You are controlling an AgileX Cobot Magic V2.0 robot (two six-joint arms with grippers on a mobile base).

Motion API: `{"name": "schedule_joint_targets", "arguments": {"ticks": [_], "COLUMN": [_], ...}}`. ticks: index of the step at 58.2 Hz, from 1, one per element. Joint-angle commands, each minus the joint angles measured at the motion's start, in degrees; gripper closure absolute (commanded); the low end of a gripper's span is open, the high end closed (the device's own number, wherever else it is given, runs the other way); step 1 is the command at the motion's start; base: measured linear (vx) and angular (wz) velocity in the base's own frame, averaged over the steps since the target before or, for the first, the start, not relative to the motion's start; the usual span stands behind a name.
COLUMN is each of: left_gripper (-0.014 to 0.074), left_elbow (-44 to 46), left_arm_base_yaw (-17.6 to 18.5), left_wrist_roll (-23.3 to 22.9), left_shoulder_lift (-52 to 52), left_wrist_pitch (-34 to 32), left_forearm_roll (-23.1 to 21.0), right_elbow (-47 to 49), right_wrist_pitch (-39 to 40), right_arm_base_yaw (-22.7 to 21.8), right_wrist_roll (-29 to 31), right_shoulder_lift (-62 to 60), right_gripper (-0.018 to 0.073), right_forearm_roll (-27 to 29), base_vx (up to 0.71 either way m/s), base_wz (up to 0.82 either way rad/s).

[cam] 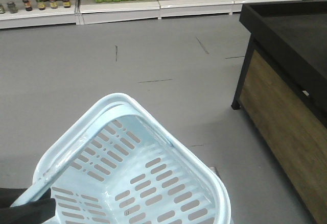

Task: Pick three apples into basket with both arms
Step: 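Turn the base away from the table carrying the basket in the left gripper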

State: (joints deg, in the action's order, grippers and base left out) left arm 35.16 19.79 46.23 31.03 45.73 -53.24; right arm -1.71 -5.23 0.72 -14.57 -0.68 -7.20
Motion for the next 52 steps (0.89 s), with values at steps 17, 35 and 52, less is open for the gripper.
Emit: {"name": "schedule_joint_targets", "arguments": {"ticks": [17,35,52], "left_gripper": [0.0602,0.0602,0.0602], "left_elbow": [1.56,1.56,1.56], "left_arm_base_yaw": [0.35,0.35,0.35], "left_wrist_roll": [-0.37,-0.37,-0.37], "left_shoulder_lift": [-0.05,-0.05,-0.05], "left_wrist_pitch": [-3.82,-3.82,-3.82], "left_forearm_roll": [-3.98,-3.98,-3.98], "right_elbow": [-0.66,-0.66,-0.66], "right_wrist_pitch": [4.3,4.3,4.3], "right_arm_base_yaw": [-0.25,-0.25,-0.25], "right_wrist_roll": [0.45,0.45,0.45], "right_shoulder_lift": [-0.65,-0.65,-0.65], "right_gripper": [0.0564,0.0564,0.0564], "right_forearm_roll": [-0.61,-0.61,-0.61], "base_vx": [0.06,0.12,0.15], "base_wz": [0.35,0.44,0.38]}}
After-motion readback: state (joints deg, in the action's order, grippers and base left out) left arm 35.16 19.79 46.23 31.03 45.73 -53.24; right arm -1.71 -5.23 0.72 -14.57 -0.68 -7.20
